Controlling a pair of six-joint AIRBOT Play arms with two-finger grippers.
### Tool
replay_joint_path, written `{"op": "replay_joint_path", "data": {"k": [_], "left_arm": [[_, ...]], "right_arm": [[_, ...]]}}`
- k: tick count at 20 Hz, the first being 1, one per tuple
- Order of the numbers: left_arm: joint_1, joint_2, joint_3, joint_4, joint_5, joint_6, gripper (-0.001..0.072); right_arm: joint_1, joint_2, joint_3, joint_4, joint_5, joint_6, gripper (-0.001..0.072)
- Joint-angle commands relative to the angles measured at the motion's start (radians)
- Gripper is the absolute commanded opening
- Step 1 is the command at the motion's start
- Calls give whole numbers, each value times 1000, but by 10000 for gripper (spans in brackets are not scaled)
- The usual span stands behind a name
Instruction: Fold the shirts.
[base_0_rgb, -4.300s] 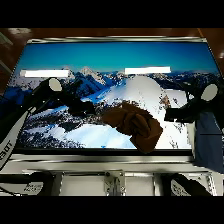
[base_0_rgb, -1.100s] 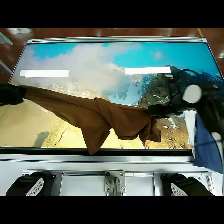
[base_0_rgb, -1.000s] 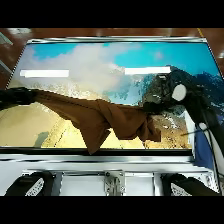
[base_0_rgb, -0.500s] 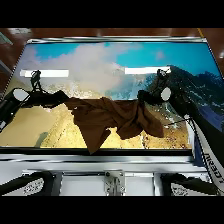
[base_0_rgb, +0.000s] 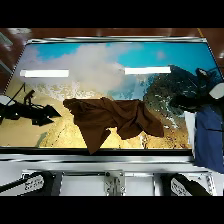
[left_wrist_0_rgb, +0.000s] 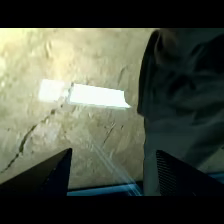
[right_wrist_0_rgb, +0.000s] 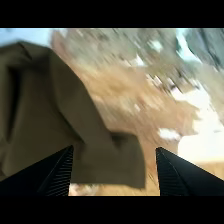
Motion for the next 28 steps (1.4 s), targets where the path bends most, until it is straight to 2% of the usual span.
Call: {"op": "replay_joint_path", "data": {"k": [1,5,7,9,12,14,16,18,19,25,28], "left_arm": [[-33,3,-185,-159,36,108,612],[-199,-34,-291,-275,185,132,612],[-240,-80,-292,-370,212,158,611],[-276,-125,-292,-494,216,240,611],[-314,-182,-292,-535,240,249,610],[-327,-197,-291,-586,250,262,535],[-340,-197,-291,-645,276,263,247],[-344,-196,-285,-655,280,278,74],[-344,-193,-285,-655,280,286,37],[-344,-117,-285,-641,280,338,33],[-344,-71,-285,-636,275,339,33]], "right_arm": [[-150,27,-33,72,145,-57,631],[-150,25,-58,134,73,-53,631],[-150,21,-58,138,62,-54,631],[-150,10,-58,133,52,-54,631],[-150,-18,-58,135,47,-53,631],[-150,-39,-58,140,50,-53,631],[-150,-60,-58,142,57,-53,631],[-150,-93,-63,142,86,-53,631],[-150,-114,-77,145,96,-53,631],[-150,-241,-146,178,87,-68,630],[-150,-322,-146,261,56,-80,631]]}}
